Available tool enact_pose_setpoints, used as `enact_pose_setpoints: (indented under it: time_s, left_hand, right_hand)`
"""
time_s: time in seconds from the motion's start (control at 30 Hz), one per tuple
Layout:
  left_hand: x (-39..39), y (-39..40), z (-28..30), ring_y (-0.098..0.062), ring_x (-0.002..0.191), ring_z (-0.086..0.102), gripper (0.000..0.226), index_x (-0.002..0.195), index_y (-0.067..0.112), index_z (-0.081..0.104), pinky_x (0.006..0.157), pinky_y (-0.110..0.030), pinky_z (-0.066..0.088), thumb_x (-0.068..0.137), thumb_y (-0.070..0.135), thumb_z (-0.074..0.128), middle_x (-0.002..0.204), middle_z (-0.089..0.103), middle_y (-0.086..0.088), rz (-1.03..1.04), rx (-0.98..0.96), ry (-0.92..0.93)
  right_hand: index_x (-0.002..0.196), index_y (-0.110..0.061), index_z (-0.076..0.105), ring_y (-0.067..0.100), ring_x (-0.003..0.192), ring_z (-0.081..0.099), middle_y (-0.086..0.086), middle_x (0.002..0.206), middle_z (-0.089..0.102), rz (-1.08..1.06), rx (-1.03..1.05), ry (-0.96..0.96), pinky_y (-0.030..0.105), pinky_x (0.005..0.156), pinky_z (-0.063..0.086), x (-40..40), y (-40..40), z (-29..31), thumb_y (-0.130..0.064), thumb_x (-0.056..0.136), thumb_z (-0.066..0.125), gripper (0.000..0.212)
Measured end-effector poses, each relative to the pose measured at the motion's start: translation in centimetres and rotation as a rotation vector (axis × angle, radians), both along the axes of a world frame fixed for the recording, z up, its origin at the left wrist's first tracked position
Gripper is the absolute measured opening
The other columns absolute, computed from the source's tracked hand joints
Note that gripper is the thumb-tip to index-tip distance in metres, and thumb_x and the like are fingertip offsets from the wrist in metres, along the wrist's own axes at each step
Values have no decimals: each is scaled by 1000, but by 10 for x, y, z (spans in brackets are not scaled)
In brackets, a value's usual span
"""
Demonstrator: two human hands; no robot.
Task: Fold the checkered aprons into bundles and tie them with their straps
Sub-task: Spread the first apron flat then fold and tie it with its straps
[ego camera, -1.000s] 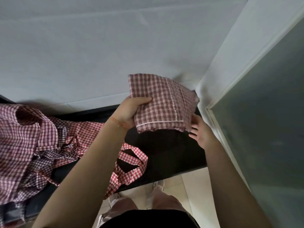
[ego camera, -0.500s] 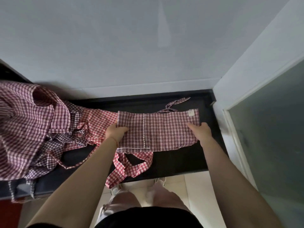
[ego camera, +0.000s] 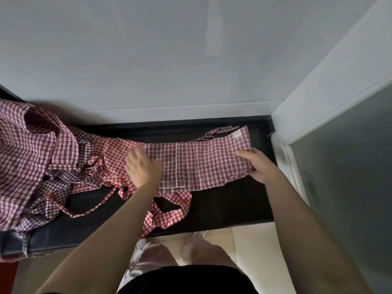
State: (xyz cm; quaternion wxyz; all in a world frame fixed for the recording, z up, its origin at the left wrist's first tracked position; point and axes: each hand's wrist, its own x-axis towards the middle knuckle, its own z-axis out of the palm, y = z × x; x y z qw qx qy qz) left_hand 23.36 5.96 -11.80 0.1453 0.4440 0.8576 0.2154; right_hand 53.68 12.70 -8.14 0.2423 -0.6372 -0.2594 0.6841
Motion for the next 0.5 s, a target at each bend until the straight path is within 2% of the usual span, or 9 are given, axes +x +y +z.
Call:
enact_pose_setpoints:
  time_s: [0.07,0.13,0.17,0.23,0.3,0.37,0.43,0.5]
  left_hand:
    - [18,3,-3,-30,142,32,65,146,21,36,118,-52,25,88,34,61,151,38,-9,-398,20,147]
    - [33,7,-10,-30,153,1,73,155,36,12,122,-57,2,93,60,44,166,7,-2,-710,-184,222]
    - [39,7,-17,-31,152,-11,76,156,41,0,120,-59,-5,93,70,33,166,-6,0,-783,-299,253]
    - [44,6,-32,-33,150,-21,79,153,45,-15,118,-63,-9,90,78,18,165,-20,0,-806,-424,278]
    - [44,5,-40,-35,148,-24,80,151,45,-22,117,-65,-8,88,81,12,163,-25,-1,-786,-447,301]
    - [47,7,-45,-35,148,-24,80,150,45,-24,117,-65,-8,86,82,9,163,-26,-1,-773,-450,309]
    - [49,8,-45,-35,148,-24,82,150,45,-24,117,-65,-8,85,83,9,163,-26,-1,-757,-437,305]
    - [51,8,-45,-36,148,-25,86,150,45,-24,117,-65,-10,83,85,12,163,-26,-1,-749,-432,297]
  right_hand:
    - [127,-15,55,26,115,62,7,126,65,-21,-43,86,38,88,53,5,4,-2,-17,86,74,45]
    - [130,-17,55,27,118,61,7,127,65,3,-89,110,42,96,51,8,4,-3,-17,83,77,52]
    - [125,-18,57,26,117,60,5,125,66,42,-96,80,42,97,50,10,4,-3,-16,84,76,46]
    - [111,-22,60,22,112,60,1,119,66,139,-74,-80,41,98,48,14,2,-3,-19,86,74,30]
    - [103,-23,61,18,103,61,-4,110,66,200,-32,-319,42,98,48,16,1,-6,-29,87,73,21]
    - [112,-17,63,16,97,59,-4,109,64,173,-15,-455,38,89,49,19,-2,-11,-38,90,69,31]
    - [128,-14,57,18,105,58,-3,118,63,133,-39,-339,35,85,48,21,-4,-17,-37,88,72,48]
    - [132,-19,52,19,111,59,-2,124,63,181,-67,-211,35,84,50,20,-6,-21,-30,83,78,57]
